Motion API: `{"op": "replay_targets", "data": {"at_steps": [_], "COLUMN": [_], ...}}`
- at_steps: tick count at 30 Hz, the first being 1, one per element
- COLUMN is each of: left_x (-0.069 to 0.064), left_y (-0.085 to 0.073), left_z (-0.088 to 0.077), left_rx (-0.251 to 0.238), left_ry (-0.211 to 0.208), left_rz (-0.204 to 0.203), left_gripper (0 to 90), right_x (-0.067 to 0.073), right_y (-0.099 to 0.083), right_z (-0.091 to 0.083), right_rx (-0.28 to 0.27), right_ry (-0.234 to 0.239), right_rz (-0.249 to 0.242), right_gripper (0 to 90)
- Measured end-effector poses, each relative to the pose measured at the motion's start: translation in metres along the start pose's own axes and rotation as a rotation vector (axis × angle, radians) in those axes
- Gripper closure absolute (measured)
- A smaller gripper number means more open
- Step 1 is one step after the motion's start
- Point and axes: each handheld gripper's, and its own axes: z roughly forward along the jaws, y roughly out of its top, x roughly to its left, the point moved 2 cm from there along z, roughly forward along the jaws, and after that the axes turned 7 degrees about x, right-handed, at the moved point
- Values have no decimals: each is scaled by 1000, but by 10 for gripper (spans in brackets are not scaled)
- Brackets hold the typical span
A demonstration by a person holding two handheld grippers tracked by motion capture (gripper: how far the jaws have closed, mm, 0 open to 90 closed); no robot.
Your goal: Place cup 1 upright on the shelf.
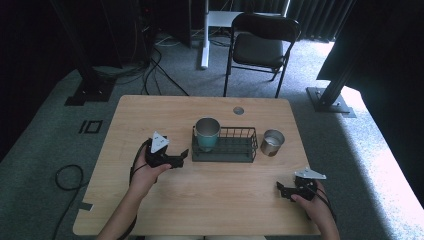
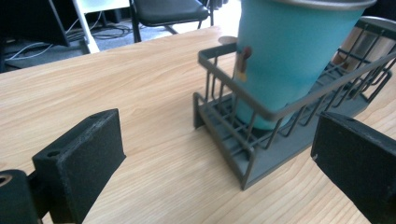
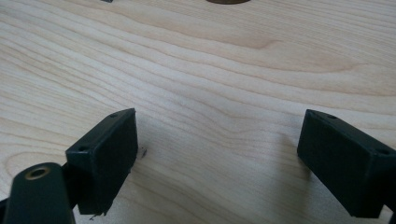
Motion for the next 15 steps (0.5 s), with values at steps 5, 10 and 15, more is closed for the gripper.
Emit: {"op": "replay_targets", "data": {"at_steps": [5, 10, 15], "left_x": [6, 16, 25], "left_y": [-8, -17, -26], "left_z": [-6, -12, -15], "left_rx": [9, 24, 42], "left_ry": [12, 28, 41], "left_rz": [-7, -9, -20], "left_gripper": [32, 32, 31], "right_x": [0, 0, 0], "right_y": [0, 0, 0], "right_z": [0, 0, 0], "right_rx": [0, 0, 0], "right_ry": [0, 0, 0], "right_rz": [0, 0, 0], "right_gripper": [118, 118, 118]}}
